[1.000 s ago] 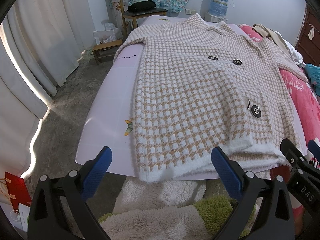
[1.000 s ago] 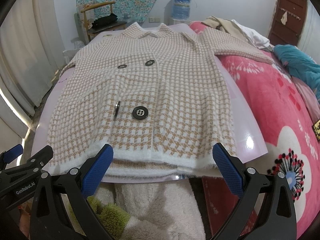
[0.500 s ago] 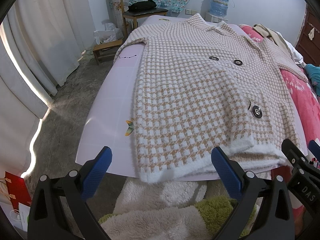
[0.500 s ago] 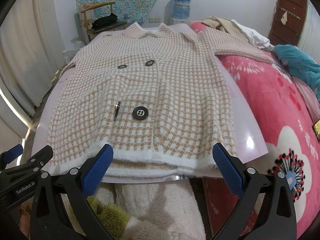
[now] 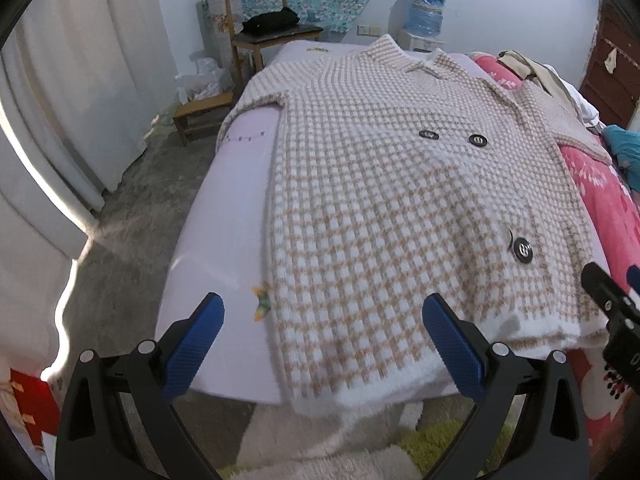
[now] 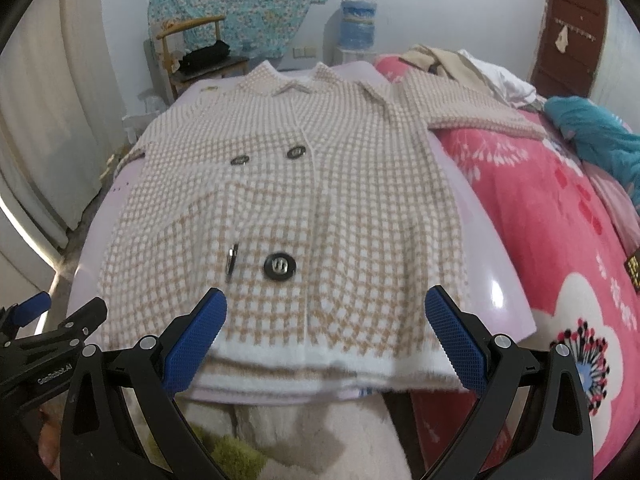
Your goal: Fold large clothes
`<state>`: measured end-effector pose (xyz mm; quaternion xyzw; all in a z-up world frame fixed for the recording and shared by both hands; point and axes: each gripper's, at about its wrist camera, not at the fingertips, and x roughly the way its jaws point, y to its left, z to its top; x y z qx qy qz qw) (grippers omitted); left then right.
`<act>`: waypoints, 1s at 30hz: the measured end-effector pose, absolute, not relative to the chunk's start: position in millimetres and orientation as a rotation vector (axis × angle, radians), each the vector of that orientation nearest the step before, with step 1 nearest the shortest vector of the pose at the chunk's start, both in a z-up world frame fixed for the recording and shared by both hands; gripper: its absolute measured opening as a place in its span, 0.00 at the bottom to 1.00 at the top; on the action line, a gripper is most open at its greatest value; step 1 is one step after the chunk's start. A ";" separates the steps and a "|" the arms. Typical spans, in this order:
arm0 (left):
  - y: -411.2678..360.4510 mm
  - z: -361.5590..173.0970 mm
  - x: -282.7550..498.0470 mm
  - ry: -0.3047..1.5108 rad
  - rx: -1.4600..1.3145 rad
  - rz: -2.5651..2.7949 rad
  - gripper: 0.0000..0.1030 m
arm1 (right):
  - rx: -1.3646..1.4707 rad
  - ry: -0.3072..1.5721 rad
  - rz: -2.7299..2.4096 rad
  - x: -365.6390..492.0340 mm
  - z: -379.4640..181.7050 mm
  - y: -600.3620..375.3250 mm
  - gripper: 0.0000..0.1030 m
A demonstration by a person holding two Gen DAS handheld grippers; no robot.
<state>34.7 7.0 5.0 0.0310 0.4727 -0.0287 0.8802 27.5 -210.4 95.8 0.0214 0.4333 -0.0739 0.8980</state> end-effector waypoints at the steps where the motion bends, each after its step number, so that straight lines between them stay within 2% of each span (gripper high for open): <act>1: 6.3 6.9 38.9 0.971 0.076 -0.064 0.95 | 0.043 0.883 -0.149 31.6 98.6 -210.3 0.93; 12: 4.9 13.5 80.1 0.902 0.072 -0.125 0.95 | 0.017 0.833 -0.124 76.6 108.0 -212.4 0.93; 30: 58.8 27.2 150.3 0.759 -0.185 -0.277 0.95 | -0.011 0.808 0.097 174.0 113.1 -182.8 0.93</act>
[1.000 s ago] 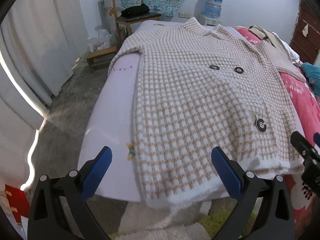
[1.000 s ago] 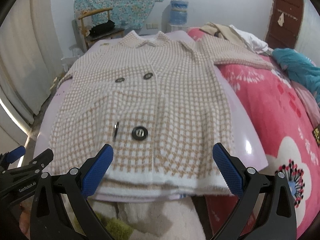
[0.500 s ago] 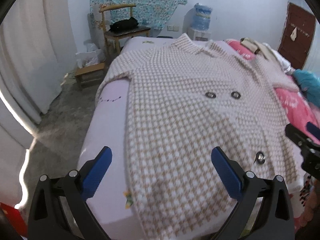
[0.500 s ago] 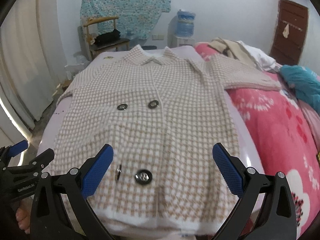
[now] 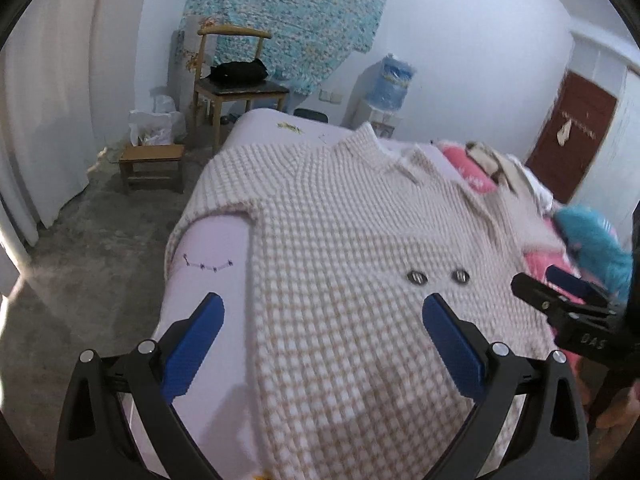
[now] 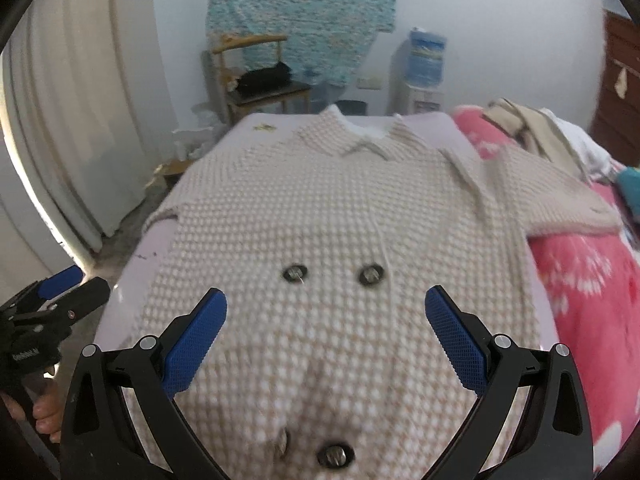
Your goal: Fold large clothes
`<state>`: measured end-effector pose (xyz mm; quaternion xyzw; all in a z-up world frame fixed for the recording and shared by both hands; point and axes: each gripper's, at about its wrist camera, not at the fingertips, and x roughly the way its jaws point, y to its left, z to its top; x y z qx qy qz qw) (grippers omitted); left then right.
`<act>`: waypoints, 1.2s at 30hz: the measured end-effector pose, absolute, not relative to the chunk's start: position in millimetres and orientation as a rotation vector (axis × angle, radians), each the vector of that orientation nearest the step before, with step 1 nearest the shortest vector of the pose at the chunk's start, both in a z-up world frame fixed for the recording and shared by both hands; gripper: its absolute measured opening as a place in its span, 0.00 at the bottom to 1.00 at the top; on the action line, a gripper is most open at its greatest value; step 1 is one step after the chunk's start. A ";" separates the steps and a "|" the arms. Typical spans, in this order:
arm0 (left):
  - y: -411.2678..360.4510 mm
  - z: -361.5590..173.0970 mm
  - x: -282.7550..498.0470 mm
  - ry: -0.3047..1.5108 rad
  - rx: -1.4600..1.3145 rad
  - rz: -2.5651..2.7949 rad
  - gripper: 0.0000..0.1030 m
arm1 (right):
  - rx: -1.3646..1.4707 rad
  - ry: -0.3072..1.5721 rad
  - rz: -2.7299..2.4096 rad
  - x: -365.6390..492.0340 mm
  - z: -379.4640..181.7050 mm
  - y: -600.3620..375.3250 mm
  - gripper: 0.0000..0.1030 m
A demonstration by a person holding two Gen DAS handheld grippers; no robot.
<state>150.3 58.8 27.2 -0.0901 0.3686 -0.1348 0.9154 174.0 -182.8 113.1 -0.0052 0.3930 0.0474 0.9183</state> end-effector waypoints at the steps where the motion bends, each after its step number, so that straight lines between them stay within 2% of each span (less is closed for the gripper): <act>1: 64.9 26.5 156.0 0.759 -0.200 -0.267 0.95 | -0.019 0.809 0.104 180.3 112.9 -180.9 0.93; 11: 150.2 0.9 194.6 0.796 -0.451 -0.135 0.94 | -0.026 0.875 0.248 225.2 90.3 -144.4 0.93; 15: 188.9 -25.6 216.8 0.848 -0.648 -0.144 0.87 | -0.055 0.917 0.286 235.3 74.1 -128.3 0.87; 17: 215.0 -53.5 232.3 0.903 -0.845 -0.166 0.84 | -0.067 0.939 0.302 239.7 66.7 -120.0 0.82; 22: 255.1 -138.0 262.4 1.024 -1.345 -0.220 0.84 | -0.075 0.972 0.303 245.5 58.2 -113.6 0.81; 28: 279.3 -206.2 295.6 1.057 -1.712 -0.231 0.84 | -0.087 0.992 0.276 254.5 54.5 -113.9 0.81; 36: 270.6 -265.8 319.4 1.200 -1.905 -0.189 0.84 | -0.082 0.998 0.233 262.6 50.5 -117.4 0.82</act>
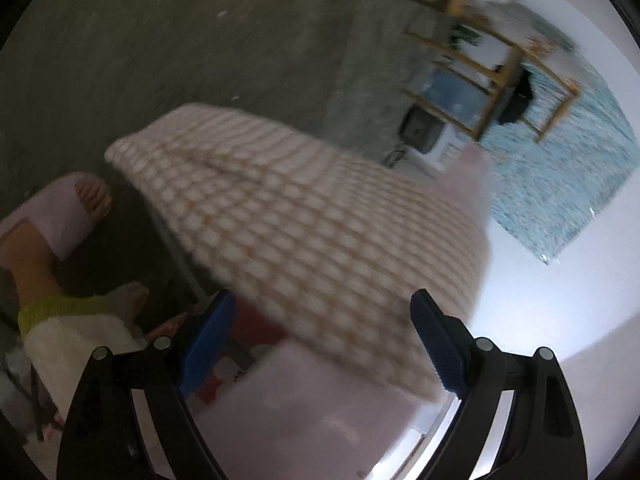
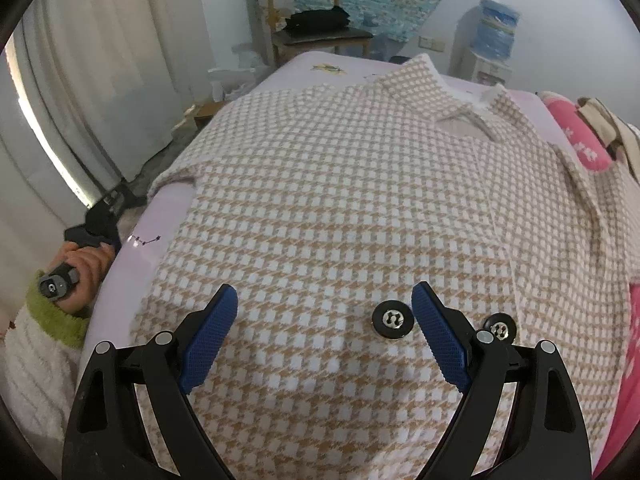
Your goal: Fold large clothes
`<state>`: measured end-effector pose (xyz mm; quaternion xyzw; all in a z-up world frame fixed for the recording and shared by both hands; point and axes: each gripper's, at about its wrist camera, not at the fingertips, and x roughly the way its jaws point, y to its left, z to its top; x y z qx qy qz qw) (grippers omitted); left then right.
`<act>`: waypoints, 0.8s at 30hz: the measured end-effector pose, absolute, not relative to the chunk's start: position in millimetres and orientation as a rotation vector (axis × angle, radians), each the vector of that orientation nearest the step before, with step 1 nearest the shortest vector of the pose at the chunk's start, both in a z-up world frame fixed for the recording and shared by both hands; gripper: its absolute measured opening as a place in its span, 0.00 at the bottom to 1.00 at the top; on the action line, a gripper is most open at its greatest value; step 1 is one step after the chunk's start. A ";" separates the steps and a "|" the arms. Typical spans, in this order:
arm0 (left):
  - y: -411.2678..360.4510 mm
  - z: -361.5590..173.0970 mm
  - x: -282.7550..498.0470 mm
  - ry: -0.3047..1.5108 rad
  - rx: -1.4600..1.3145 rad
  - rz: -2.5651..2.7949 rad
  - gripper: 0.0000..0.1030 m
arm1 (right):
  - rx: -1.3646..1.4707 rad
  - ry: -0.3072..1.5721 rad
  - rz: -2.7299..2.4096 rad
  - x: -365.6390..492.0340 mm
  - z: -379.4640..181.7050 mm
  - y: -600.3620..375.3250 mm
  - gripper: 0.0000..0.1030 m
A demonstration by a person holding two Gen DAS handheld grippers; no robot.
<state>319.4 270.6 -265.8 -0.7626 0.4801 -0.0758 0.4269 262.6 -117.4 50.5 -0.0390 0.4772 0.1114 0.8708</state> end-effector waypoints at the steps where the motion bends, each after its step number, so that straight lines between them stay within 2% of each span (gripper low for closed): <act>1: 268.9 -270.8 318.2 1.202 -1.938 -0.183 0.84 | -0.081 0.998 0.230 263.7 50.2 -117.4 0.82; 5: 269.6 -274.7 319.7 1.186 -1.956 -0.178 0.84 | -0.084 0.997 0.212 267.2 48.7 -120.6 0.82; 6: 271.0 -273.9 321.2 1.176 -1.952 -0.165 0.78 | -0.083 0.997 0.207 267.5 48.5 -121.8 0.82; 8: 274.0 -278.0 332.6 1.168 -1.940 -0.145 0.64 | -0.080 0.993 0.199 266.0 49.4 -123.2 0.82; 10: 281.7 -271.8 338.4 1.158 -1.885 -0.098 0.38 | -0.083 0.983 0.186 264.1 51.7 -125.6 0.82; 13: 299.9 -244.4 347.8 1.117 -1.681 -0.002 0.14 | -0.087 0.963 0.166 261.0 56.0 -131.0 0.82; 15: 308.9 -214.7 353.5 1.066 -1.503 0.048 0.09 | -0.086 0.952 0.156 258.9 58.5 -135.1 0.81; 19: 306.1 -103.4 350.9 0.896 -1.045 0.146 0.08 | -0.076 0.934 0.134 254.8 61.8 -146.0 0.81; 21: 279.7 -31.7 347.6 0.780 -0.780 0.148 0.08 | -0.063 0.930 0.123 253.1 63.3 -152.0 0.81; 24: 224.5 46.6 342.3 0.642 -0.513 0.058 0.08 | -0.042 0.912 0.106 249.0 67.1 -160.4 0.82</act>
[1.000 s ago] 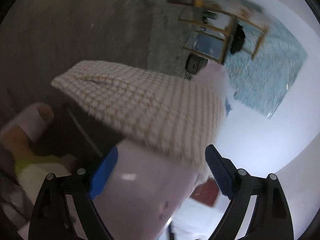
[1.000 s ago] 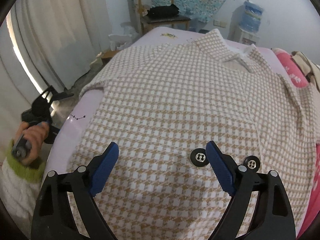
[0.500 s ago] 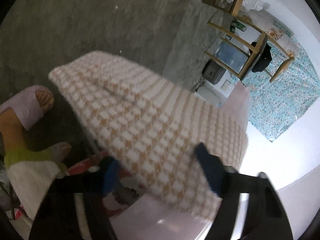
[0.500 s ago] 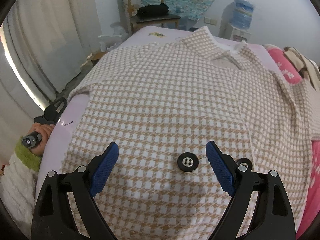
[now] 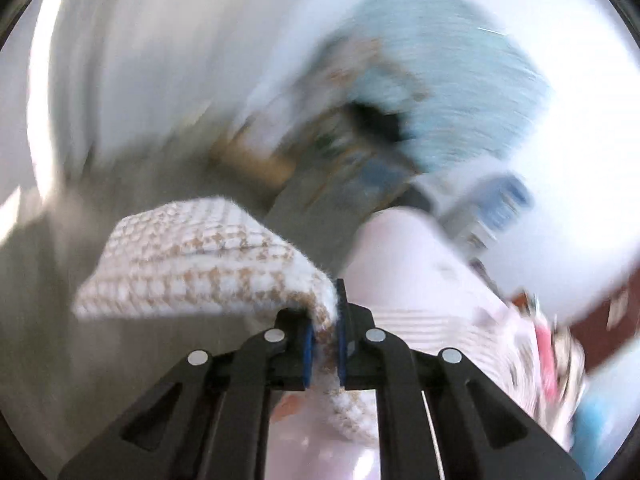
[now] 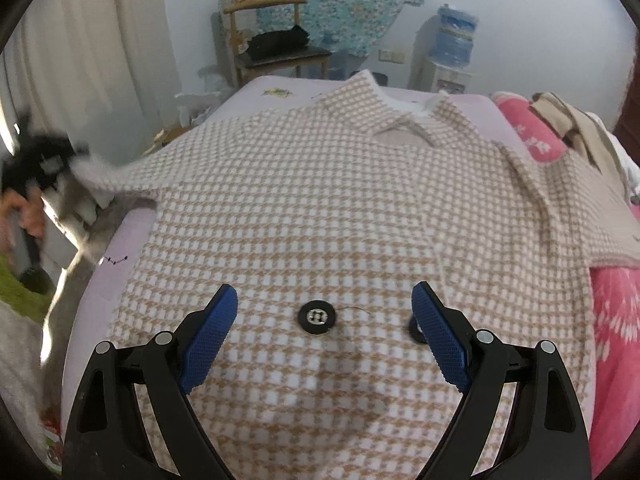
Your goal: Fold large clothes
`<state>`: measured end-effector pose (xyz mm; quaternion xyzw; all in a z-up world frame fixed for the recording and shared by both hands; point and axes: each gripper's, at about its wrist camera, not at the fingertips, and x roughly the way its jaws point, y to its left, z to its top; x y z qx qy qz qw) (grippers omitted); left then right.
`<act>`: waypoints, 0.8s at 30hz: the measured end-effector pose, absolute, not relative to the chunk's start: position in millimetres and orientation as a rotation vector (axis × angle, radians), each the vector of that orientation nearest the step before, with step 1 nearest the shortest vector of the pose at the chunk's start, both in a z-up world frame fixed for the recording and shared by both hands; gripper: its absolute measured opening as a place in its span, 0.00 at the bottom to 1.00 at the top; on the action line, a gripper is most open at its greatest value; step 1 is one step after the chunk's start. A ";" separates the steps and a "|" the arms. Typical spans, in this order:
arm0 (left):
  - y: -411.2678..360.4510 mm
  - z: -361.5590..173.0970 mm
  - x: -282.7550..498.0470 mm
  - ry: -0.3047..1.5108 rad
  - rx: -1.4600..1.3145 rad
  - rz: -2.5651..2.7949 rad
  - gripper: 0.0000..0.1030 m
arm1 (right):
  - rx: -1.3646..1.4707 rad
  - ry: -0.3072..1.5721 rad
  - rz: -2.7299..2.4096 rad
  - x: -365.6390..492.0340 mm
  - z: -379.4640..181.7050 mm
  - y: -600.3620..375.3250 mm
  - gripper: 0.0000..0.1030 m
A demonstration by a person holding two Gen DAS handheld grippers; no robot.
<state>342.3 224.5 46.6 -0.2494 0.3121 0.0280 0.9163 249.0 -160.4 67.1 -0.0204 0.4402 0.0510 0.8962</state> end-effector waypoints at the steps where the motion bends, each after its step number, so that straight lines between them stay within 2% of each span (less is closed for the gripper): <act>1: 189.2 80.0 338.4 0.588 -0.393 -0.007 0.08 | -0.038 0.907 0.099 246.5 68.2 -163.1 0.81; 3: 134.7 113.0 333.9 0.542 -0.250 -0.118 0.08 | -0.025 0.897 0.084 242.2 70.0 -170.3 0.81; 7: 37.3 124.4 329.1 0.577 -0.074 -0.301 0.09 | 0.023 0.889 0.053 233.9 70.6 -191.9 0.82; 9: 0.5 109.9 325.1 0.620 -0.029 -0.371 0.11 | 0.045 0.889 0.036 229.8 70.2 -204.3 0.82; 12: -44.3 66.4 319.4 0.711 0.048 -0.423 0.12 | 0.070 0.904 0.020 227.0 66.5 -220.3 0.82; 14: -68.3 26.4 319.1 0.806 0.114 -0.443 0.17 | 0.090 0.922 0.008 226.1 61.2 -232.7 0.82; 17: -86.5 -19.2 315.5 0.932 0.179 -0.441 0.32 | 0.123 0.967 0.003 226.8 50.5 -248.5 0.84; 18: -89.9 -25.1 306.5 0.957 0.193 -0.436 0.43 | 0.131 0.978 0.003 227.8 48.2 -251.8 0.84; 19: -90.7 -27.0 305.2 0.962 0.195 -0.436 0.51 | 0.142 0.992 0.003 228.6 44.6 -256.4 0.84; 20: -90.0 -26.7 300.5 0.953 0.192 -0.444 0.53 | 0.152 1.005 0.001 228.9 42.0 -259.9 0.84; 22: -87.6 -19.8 289.9 0.919 0.181 -0.450 0.67 | 0.179 1.024 0.005 231.1 36.1 -266.5 0.85; 24: -71.6 -12.4 277.9 0.887 0.166 -0.458 0.73 | 0.213 1.046 0.012 233.5 29.1 -272.0 0.85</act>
